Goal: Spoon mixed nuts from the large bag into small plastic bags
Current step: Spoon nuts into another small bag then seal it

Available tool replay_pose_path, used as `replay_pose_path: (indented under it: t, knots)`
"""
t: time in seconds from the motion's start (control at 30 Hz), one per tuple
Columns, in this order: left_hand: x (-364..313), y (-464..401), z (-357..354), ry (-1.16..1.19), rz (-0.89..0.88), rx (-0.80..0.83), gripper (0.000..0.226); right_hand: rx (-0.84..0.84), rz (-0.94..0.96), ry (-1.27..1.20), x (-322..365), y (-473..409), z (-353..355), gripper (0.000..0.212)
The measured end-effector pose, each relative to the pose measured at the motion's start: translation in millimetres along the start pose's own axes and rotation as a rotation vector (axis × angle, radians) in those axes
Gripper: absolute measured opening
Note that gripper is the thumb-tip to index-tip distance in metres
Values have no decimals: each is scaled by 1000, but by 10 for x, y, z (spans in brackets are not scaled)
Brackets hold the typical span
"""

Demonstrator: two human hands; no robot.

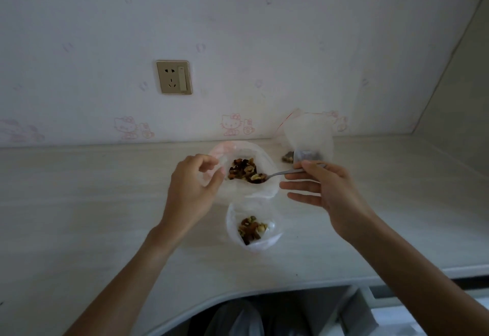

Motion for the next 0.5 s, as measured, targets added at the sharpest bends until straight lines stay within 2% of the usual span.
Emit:
replay_pose_path:
  t: [0.07,0.17,0.2,0.3,0.37,0.5]
  knots:
    - [-83,128,18,-54,-5,99,26,23,-10,13,5,118,107,26]
    - [-101,308,-27,-113,96,318,47,34,-41,46,-59,264,222,26]
    - [-102,361,-53,-116,118,373,48,36,-43,64,-90,304,240,25]
    - [-139,430,-111,-119,125,437,25,69,56,188,-150,402,230,21]
    - [-153,410,-130,-114,127,443,13,114,248,367,-132,465,205,18]
    - [-131,364,-136,-47,162,455,9,253,989,927,0,700,168,28]
Point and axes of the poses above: each hand's wrist, its own y-axis away from the middle knuckle, its own z-axis out of the back of the hand, x = y × z, the point moved 4 cm from there along -y, towards the middle knuckle, and after that the axes turned 8 degrees about -x, right-handed, at the moved point
